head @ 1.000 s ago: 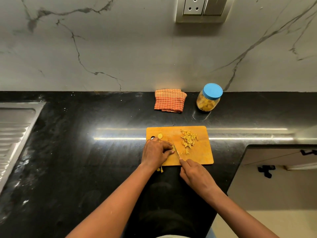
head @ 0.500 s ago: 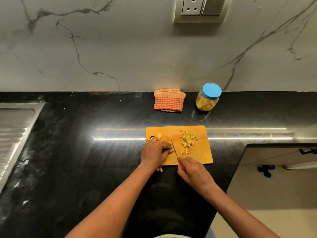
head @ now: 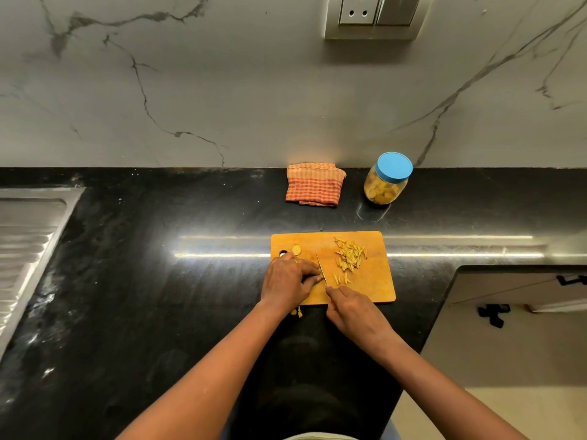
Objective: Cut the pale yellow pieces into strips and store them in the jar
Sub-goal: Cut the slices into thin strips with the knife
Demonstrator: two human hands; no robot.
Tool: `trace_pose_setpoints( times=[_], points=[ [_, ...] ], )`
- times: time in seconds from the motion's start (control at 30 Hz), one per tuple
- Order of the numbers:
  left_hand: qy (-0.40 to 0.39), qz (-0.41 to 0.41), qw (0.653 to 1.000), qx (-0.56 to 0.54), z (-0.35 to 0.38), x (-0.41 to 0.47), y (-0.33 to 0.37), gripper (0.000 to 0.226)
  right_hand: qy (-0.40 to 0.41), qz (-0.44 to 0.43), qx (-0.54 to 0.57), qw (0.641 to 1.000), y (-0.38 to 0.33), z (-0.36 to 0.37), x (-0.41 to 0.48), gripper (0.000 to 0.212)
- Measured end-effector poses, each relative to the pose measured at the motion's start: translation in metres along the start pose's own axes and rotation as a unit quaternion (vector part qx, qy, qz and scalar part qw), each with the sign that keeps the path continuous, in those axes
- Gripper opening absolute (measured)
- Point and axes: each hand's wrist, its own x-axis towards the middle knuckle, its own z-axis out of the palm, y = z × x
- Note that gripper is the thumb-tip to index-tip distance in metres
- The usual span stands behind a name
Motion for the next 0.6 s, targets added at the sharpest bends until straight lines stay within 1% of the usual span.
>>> trace_pose_setpoints(
  times=[0.17, 0.27, 0.37, 0.47, 0.6],
  points=[
    [-0.011, -0.004, 1.0, 0.004, -0.002, 0.001, 0.001, 0.018, 0.007, -0.002, -0.029, 1.0, -0.001, -0.001, 0.01, 0.04],
    [-0.014, -0.019, 1.0, 0.003, -0.004, 0.003, 0.002, 0.02, 0.006, -0.012, -0.04, 0.999, 0.002, 0.001, -0.001, 0.043],
    [-0.017, -0.033, 0.999, 0.013, -0.005, 0.003, 0.003, 0.021, 0.011, -0.024, -0.048, 0.999, 0.006, 0.002, -0.015, 0.04],
    [-0.015, -0.04, 0.999, 0.014, -0.005, 0.001, 0.003, 0.022, 0.033, -0.007, -0.034, 0.999, 0.013, -0.002, -0.018, 0.037],
    [-0.018, -0.045, 0.999, 0.016, -0.005, 0.001, 0.003, 0.023, 0.059, -0.024, -0.009, 0.998, 0.009, -0.007, -0.015, 0.036]
  ],
)
